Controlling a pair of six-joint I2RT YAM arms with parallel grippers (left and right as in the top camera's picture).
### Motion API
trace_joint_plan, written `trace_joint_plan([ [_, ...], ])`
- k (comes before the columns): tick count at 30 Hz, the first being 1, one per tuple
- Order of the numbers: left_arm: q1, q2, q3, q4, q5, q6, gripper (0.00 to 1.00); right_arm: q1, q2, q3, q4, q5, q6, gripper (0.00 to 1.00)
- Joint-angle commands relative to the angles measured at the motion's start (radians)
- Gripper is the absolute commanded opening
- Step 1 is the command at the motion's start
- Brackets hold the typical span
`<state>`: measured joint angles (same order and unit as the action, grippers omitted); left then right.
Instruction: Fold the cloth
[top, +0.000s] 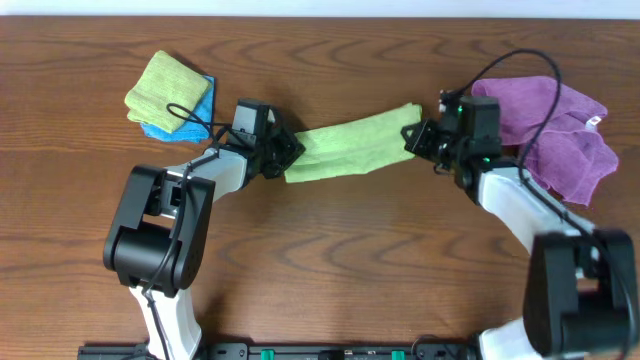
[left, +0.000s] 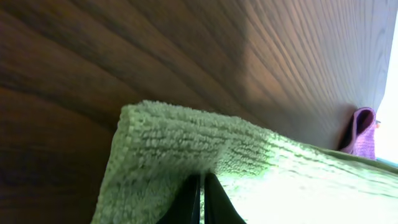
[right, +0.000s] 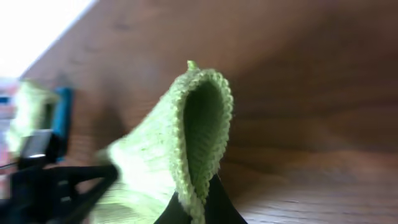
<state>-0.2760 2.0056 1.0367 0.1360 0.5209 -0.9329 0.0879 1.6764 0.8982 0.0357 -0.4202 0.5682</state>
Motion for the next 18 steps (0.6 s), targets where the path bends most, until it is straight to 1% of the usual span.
trace_joint_plan([
  [1,0.003,0.021,0.022,-0.004,-0.007,-0.014,0.06,0.007,-0.039,-0.002,0.003,0.004,-0.023,0.01],
  [7,0.003,0.021,0.025,-0.004,-0.003,-0.014,0.06,0.077,-0.044,0.0,0.031,0.004,-0.023,0.01],
  [10,0.003,0.02,0.029,-0.004,-0.002,-0.014,0.06,0.137,-0.044,0.005,0.066,0.044,-0.023,0.01],
  [14,0.003,0.02,0.04,-0.005,0.005,-0.014,0.06,0.221,-0.036,0.032,0.069,0.118,-0.024,0.01],
  [18,0.003,0.02,0.051,-0.005,0.008,-0.014,0.06,0.279,-0.005,0.064,0.069,0.125,-0.032,0.01],
])
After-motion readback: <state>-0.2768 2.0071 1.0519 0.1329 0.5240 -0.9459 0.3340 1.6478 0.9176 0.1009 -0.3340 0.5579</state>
